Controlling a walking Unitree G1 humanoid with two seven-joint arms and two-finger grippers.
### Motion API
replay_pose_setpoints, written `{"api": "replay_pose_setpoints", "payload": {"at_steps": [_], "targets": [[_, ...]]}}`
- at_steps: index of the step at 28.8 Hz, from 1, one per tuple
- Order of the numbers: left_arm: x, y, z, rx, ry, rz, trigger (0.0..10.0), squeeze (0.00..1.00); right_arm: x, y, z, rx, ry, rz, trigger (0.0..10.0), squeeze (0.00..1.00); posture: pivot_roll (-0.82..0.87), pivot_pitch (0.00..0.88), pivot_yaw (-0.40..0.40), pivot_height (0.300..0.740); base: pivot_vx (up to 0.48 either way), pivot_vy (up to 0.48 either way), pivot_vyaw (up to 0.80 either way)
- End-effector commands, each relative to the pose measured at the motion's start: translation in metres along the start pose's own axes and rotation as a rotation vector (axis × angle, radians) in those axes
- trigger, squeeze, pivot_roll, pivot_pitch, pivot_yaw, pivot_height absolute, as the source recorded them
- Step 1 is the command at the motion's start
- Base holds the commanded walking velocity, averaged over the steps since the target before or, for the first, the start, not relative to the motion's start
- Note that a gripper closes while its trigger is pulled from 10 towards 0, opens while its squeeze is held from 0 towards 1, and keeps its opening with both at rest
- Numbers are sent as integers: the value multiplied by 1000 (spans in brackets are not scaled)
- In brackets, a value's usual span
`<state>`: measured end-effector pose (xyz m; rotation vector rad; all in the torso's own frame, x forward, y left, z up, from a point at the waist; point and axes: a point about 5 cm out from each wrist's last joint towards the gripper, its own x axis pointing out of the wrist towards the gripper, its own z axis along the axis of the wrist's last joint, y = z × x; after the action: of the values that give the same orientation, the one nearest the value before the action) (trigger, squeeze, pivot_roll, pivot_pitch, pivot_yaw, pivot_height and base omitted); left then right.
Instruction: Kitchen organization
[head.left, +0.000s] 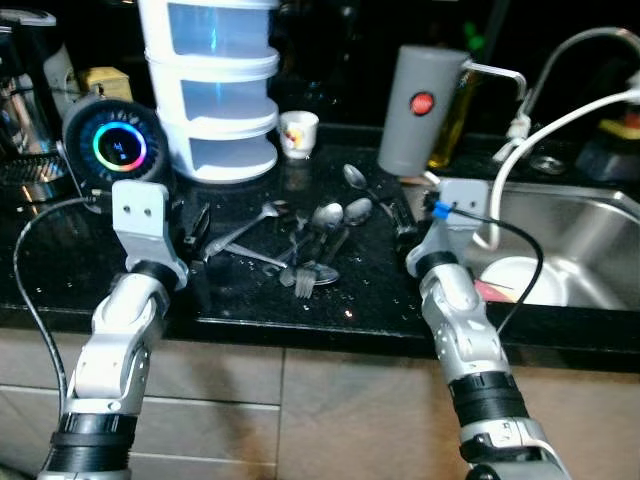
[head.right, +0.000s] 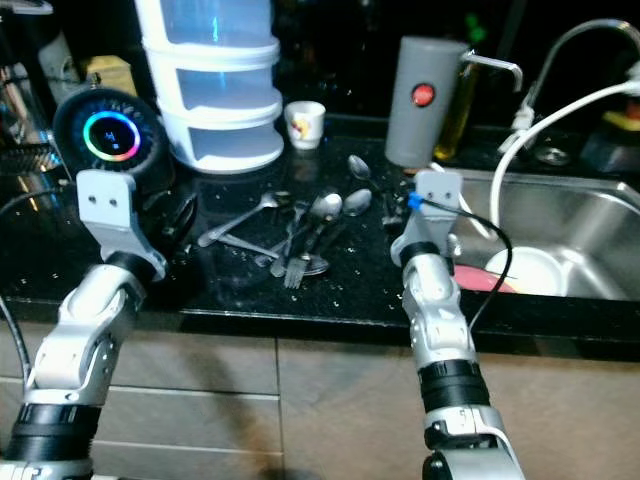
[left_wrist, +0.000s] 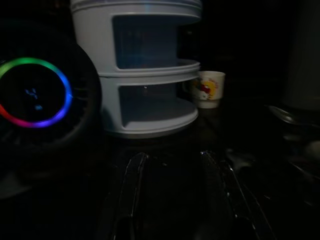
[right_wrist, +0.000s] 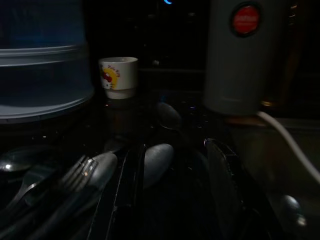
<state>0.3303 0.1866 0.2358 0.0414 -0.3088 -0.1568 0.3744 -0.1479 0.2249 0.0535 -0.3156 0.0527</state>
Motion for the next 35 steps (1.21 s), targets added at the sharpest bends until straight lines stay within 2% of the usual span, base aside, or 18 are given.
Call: {"api": "replay_pose_setpoints", "payload": {"at_steps": [1,5,12,27,35], "targets": [[0,-2,-2,6,15,-16,10000,0,-2,-8,-4,15,22,-36,10000,0,61,33,-12,740,330,0,-538],[1,-2,-1,7,14,-19,10000,0,-2,-11,-6,20,27,-52,10000,0,61,31,-12,740,320,0,-800],[0,-4,-1,9,13,-25,10000,0,-2,-10,-7,-7,35,-37,10000,0,59,27,-13,740,306,0,0],[-3,-5,0,-19,13,19,10000,0,0,-5,-5,9,27,-4,10000,0,65,15,-27,740,0,0,0],[-3,-4,1,-69,20,39,10000,0,0,-3,-8,31,42,0,10000,0,68,18,-27,740,0,0,0]]}}
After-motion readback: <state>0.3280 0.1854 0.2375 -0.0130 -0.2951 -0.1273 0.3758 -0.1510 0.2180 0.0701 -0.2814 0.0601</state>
